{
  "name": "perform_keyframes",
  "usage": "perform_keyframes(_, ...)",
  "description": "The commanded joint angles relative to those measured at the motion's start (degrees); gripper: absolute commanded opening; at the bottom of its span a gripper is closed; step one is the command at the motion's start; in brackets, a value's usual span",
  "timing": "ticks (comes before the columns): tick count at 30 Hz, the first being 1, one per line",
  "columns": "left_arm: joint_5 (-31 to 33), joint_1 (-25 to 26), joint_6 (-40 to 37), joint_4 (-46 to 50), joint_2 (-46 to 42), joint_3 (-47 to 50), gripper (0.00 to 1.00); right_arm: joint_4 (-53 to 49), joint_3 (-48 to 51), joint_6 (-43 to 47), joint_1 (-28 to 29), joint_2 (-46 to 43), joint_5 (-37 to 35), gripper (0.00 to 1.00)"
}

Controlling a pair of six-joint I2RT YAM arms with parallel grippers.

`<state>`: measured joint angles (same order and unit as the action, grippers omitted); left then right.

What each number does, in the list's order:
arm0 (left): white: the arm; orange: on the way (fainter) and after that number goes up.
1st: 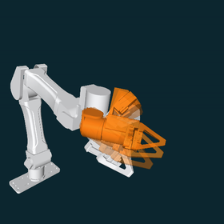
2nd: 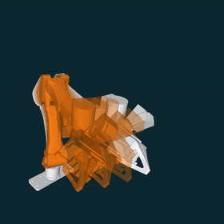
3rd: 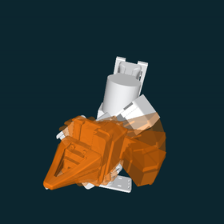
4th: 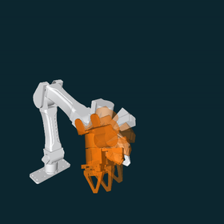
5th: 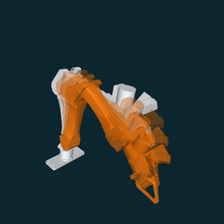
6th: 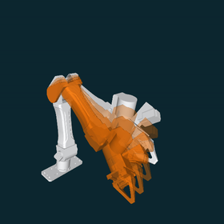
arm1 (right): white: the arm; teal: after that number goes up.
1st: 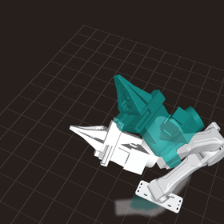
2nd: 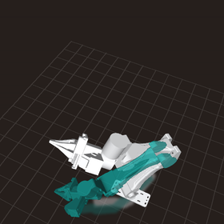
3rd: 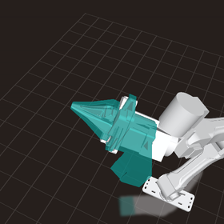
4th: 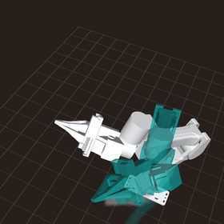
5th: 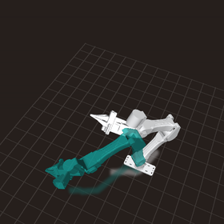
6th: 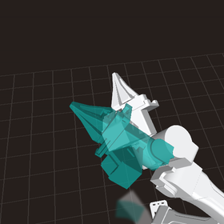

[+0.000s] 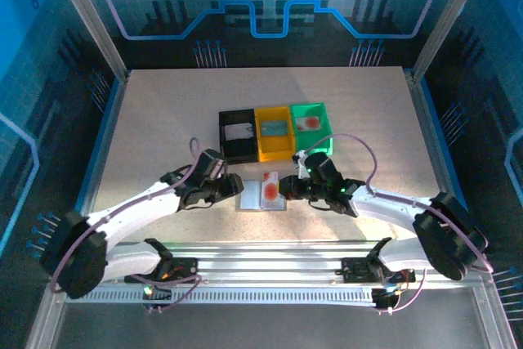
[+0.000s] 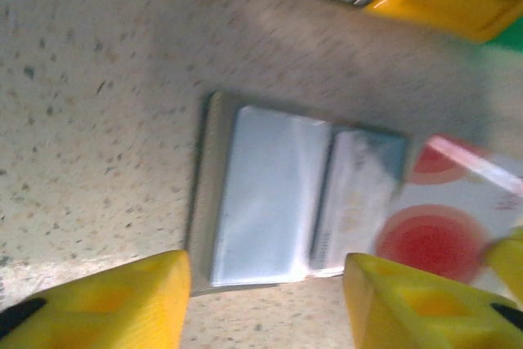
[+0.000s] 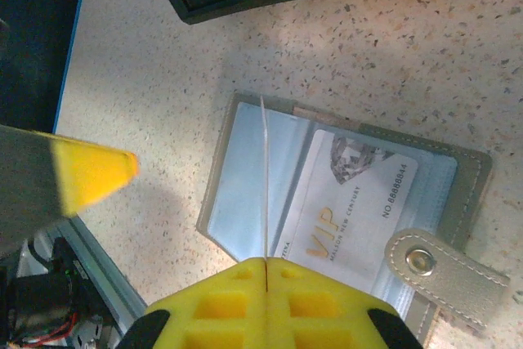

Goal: Take the credit cards out of the card holder

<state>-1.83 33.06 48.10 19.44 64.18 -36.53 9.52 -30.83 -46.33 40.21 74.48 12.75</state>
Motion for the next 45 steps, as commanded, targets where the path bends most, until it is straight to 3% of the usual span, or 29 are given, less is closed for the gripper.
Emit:
perform_keyframes(1,-4.3,-1.9,-5.4,0.5,-4.6,0.1,0.6,-2.6,-0.7,2.7,-1.0,-1.7,4.0,0.0)
perform_keyframes(6,-13.9,-3.4,-11.0,-0.7,-3.3,-1.6,0.62,-1.3,-0.9,3.7,-1.2,-2.3,8.6,0.0)
perform_keyframes(15,-23.5,-3.4,-8.1,-14.9,-2.4,2.4,0.61,3.0,-0.5,3.4,-1.0,-2.3,15.7,0.0)
perform_keyframes(20,-28.9,-3.4,-10.3,-16.4,-0.6,1.6,0.59,4.1,-0.5,4.0,-0.9,-2.7,19.4,0.0)
perform_keyframes(28,-30.8,-3.4,-14.2,-12.2,1.6,0.2,0.58,7.8,0.1,4.1,-1.0,-2.6,24.7,0.0)
perform_keyframes(35,-35.1,-3.4,-13.1,-16.3,1.7,0.9,0.55,7.5,-0.4,5.1,-1.0,-1.7,27.0,0.0)
perform_keyframes(45,-40.5,-3.2,-10.0,-23.2,2.4,3.3,0.45,8.4,-0.3,5.1,-1.0,-1.4,28.7,0.0)
